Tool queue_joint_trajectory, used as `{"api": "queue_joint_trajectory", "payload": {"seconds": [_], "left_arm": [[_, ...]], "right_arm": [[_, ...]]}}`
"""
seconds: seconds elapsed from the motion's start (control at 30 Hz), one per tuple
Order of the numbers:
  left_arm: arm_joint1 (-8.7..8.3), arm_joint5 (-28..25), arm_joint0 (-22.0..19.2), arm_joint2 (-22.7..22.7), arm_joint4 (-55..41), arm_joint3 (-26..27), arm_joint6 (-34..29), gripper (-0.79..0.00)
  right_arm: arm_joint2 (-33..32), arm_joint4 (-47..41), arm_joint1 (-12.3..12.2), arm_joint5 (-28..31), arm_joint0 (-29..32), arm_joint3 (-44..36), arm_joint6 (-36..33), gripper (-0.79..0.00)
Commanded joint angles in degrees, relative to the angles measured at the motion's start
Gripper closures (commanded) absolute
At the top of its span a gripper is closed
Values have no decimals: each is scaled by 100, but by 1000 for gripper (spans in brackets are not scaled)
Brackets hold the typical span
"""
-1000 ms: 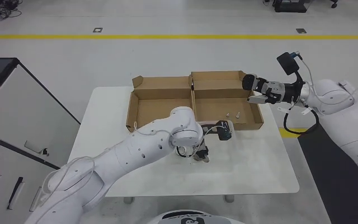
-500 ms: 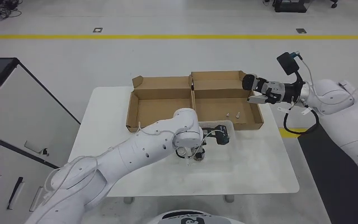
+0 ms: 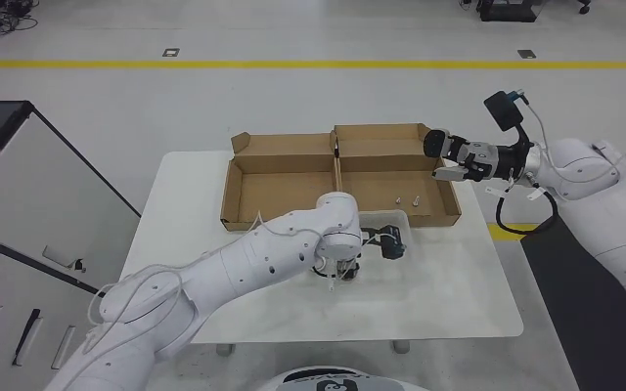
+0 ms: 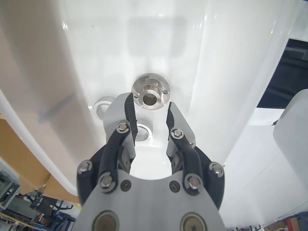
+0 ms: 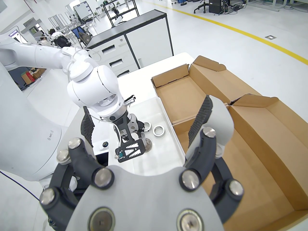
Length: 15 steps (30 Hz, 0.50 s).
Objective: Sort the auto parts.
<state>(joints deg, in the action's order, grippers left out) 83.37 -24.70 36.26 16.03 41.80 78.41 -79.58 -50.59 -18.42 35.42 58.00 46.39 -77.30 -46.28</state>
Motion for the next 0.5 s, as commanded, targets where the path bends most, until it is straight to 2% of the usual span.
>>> {"api": "queue_joint_trajectory", "payload": {"seconds": [0.0,0.3,0.47], "left_arm": [[43,-28,-6,-41,-103,-106,29,-351],[191,-89,-84,-202,-232,-456,90,-339],[233,-65,-107,-197,-198,-549,85,-357]], "right_arm": [[0,0,0,0,0,0,0,-785],[0,0,0,0,0,0,0,-785],[0,0,0,0,0,0,0,-785]]}}
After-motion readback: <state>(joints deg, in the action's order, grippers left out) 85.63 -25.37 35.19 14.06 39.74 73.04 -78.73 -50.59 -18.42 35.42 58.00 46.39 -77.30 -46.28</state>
